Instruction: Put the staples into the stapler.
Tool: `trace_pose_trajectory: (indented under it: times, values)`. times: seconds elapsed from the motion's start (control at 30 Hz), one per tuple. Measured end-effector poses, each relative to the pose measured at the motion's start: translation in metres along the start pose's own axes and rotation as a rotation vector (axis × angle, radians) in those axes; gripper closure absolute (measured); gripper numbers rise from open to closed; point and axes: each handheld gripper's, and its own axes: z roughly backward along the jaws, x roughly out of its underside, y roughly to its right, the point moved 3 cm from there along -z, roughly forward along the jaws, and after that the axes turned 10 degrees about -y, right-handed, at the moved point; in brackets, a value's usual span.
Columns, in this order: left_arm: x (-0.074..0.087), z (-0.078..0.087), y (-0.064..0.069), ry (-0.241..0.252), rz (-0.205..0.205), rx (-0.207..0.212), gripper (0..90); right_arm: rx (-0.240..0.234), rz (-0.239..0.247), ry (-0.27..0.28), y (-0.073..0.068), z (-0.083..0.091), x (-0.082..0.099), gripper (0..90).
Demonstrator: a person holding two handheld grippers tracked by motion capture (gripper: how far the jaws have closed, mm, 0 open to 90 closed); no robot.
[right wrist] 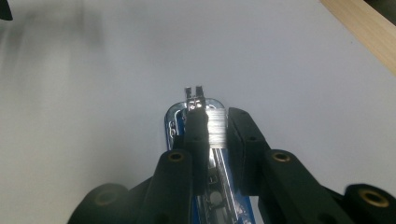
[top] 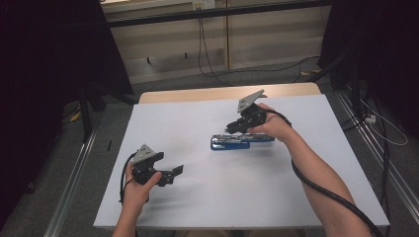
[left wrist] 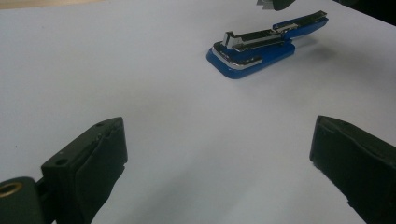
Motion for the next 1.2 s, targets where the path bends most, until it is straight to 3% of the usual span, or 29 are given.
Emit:
trace_pose_trajectory:
  times: [0.87, 1.2]
  values:
    - [0.0, 0.0, -0.001, -0.001, 0.0, -0.002, 4.1, -0.029, 0.032, -0.012, -0.001, -0.015, -0.007, 79.3]
    - [0.001, -0.002, 0.0, -0.013, -0.004, -0.002, 4.1, -0.03, 0.035, -0.002, 0.001, -0.013, -0.008, 79.4]
